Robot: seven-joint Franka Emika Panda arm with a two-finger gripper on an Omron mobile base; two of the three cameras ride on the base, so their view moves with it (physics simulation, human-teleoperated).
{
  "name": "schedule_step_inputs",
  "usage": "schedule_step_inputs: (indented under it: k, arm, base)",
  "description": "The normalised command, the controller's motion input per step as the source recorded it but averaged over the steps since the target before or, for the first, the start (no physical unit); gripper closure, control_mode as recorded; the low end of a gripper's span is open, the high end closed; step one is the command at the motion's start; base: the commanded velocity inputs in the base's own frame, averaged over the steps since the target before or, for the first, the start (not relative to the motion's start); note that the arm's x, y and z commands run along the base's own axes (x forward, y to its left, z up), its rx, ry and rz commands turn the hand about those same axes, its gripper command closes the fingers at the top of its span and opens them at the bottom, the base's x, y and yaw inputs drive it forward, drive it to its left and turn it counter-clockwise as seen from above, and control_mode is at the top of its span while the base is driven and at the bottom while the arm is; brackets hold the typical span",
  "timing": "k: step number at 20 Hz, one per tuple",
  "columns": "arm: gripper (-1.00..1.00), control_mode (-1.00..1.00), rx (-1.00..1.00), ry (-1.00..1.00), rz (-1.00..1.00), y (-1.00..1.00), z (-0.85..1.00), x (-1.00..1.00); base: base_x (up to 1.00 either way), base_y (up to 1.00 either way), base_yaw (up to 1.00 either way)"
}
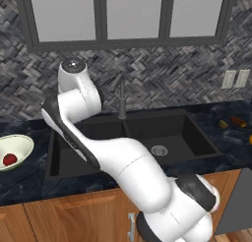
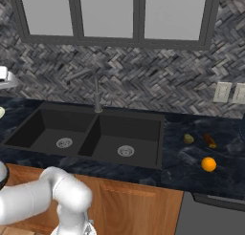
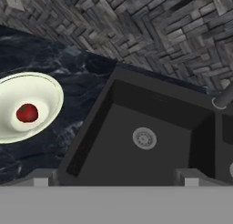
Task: There is a mixed pile of frozen fruits and vegetables on the counter. Locate all the frozen vegetables and place the items in a bowl on the counter. Take all the frozen fruits and defrost them in a running sink.
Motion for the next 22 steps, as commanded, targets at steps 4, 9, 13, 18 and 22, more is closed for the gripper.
schedule_step_inputs:
  k: [4,9,13,18,22]
  arm:
    - [-1.00,-1.00,0.00,-0.03,0.00,-0.63,0.30,-0.50]
    - [-1.00,-1.00,0.00,-0.02,0.00,-0.64,0.23,-0.50]
    - [-1.00,-1.00,0.00,-0.01,-0.05,-0.62,0.31,-0.39]
    - [-1.00,-1.00,0.00,0.00,-0.09,-0.72,0.36,-0.26]
    - [-1.00,-1.00,0.00,0.00,-0.10,-0.79,0.27,-0.19]
  base:
    - [0.00,0.00,0.00]
    - [0.00,0.00,0.00]
    - [0.00,0.00,0.00]
    - [0.00,0.00,0.00]
    - [0.00,0.00,0.00]
